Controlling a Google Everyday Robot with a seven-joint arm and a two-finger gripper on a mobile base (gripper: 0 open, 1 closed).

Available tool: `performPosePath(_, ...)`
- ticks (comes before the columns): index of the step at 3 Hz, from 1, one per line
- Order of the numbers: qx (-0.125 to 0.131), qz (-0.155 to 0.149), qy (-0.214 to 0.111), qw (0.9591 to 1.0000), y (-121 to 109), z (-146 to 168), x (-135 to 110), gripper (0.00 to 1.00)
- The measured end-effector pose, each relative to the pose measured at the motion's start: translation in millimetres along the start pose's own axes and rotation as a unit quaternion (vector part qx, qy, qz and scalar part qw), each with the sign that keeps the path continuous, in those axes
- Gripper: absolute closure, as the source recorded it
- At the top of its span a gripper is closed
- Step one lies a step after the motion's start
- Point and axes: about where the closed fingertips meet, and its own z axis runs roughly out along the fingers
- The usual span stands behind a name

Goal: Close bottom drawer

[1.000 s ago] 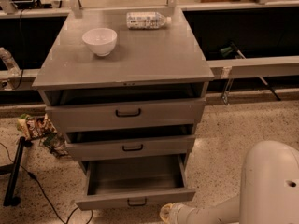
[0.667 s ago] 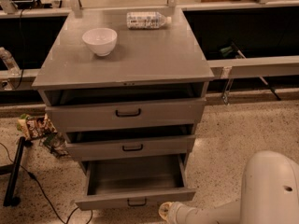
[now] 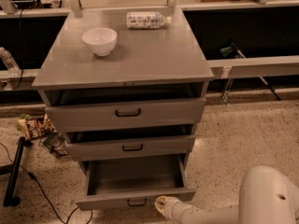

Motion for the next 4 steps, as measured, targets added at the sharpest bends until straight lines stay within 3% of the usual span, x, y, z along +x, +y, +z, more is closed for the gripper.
performPosePath(1,0.023,-0.005,-0.003,0.9997,-15.6,26.3,10.1,1.00)
performPosePath(4,0.055,-0.020,0.004,0.9983,-50.1,57.8,17.8,1.00)
